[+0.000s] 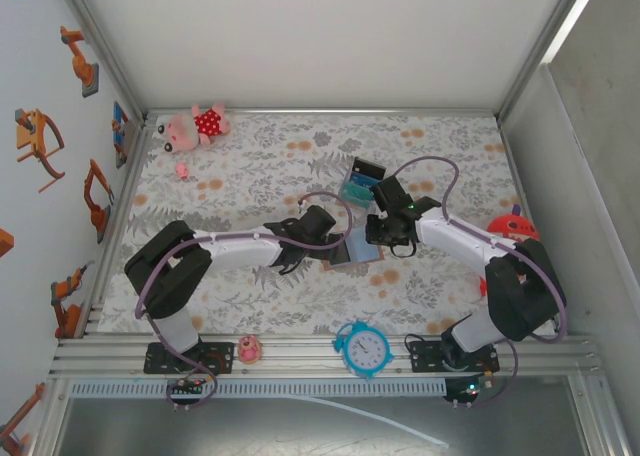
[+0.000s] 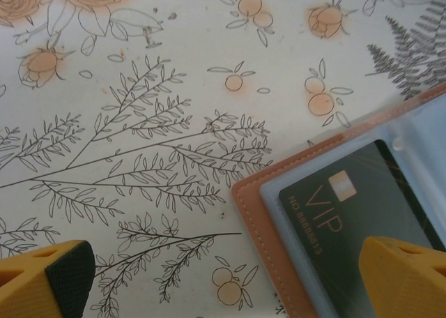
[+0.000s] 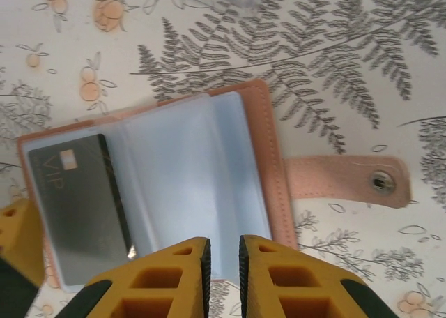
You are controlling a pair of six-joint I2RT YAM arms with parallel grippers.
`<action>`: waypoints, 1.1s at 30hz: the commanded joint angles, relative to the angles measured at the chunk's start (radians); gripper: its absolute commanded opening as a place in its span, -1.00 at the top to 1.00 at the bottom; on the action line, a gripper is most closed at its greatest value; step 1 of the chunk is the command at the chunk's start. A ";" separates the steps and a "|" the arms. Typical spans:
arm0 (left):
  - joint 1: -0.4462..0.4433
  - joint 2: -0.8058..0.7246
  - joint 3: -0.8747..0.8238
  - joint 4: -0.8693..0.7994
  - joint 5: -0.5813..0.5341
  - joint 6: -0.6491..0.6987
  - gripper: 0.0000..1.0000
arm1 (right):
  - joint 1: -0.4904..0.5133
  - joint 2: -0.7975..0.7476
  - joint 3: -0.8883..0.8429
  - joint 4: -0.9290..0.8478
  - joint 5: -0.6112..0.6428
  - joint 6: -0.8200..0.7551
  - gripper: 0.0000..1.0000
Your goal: Take the credit cards out of the card holder
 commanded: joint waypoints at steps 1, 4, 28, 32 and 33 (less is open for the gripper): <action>0.001 0.022 0.016 -0.041 -0.007 0.016 -0.97 | -0.003 -0.014 -0.017 0.037 -0.053 0.028 0.58; 0.006 0.043 0.006 -0.054 -0.011 0.016 -1.00 | -0.003 -0.006 -0.026 0.062 -0.081 0.041 0.54; 0.096 -0.120 -0.112 -0.010 -0.028 0.114 -0.96 | 0.000 0.121 -0.011 0.195 -0.331 0.109 0.58; 0.097 -0.181 -0.140 0.014 -0.008 0.085 -0.95 | 0.009 0.146 0.030 0.158 -0.325 0.087 0.58; 0.097 -0.192 -0.145 0.022 -0.001 0.079 -0.95 | 0.013 0.158 0.045 0.141 -0.322 0.079 0.58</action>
